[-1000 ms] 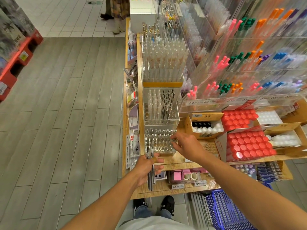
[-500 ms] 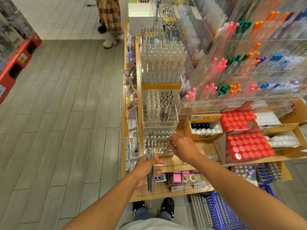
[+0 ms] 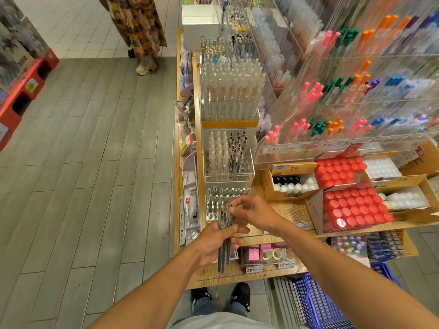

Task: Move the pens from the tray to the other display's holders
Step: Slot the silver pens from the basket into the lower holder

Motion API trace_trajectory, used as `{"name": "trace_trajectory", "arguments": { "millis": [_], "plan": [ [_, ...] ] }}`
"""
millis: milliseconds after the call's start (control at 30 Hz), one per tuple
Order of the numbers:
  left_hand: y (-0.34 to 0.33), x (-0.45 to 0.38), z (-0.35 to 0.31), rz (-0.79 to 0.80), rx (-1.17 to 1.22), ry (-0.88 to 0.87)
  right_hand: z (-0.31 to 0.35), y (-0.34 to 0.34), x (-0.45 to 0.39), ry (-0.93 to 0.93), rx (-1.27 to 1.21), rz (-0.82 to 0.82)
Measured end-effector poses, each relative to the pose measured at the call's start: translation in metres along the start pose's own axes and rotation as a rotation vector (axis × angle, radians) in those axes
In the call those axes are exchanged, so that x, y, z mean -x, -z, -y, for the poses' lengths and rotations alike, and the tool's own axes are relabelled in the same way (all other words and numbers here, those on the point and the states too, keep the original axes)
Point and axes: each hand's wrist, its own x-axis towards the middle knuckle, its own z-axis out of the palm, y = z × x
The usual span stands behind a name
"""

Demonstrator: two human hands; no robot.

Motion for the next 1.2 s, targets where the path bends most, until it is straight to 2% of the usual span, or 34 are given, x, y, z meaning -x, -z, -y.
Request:
{"name": "trace_trajectory", "arguments": {
  "millis": [167,333,500,700,833,1200],
  "plan": [
    [-0.002,0.0,-0.001,0.05,0.136,-0.007,0.006,0.009,0.001,-0.049,-0.043,0.049],
    [-0.002,-0.001,-0.002,-0.01,0.243,0.012,0.022,0.032,0.001,0.012,0.197,0.082],
    [0.006,-0.007,0.001,-0.237,0.207,0.075,0.035,0.049,0.0,0.151,0.264,-0.076],
    [0.016,-0.01,0.007,-0.319,0.171,0.089,0.024,0.037,-0.005,0.314,0.575,-0.18],
    [0.016,-0.011,0.005,-0.341,0.187,0.073,0.013,0.03,-0.009,0.382,0.763,-0.188],
    [0.012,-0.01,-0.001,-0.294,0.19,0.042,-0.001,0.011,-0.016,0.443,1.046,-0.208]
  ]
}}
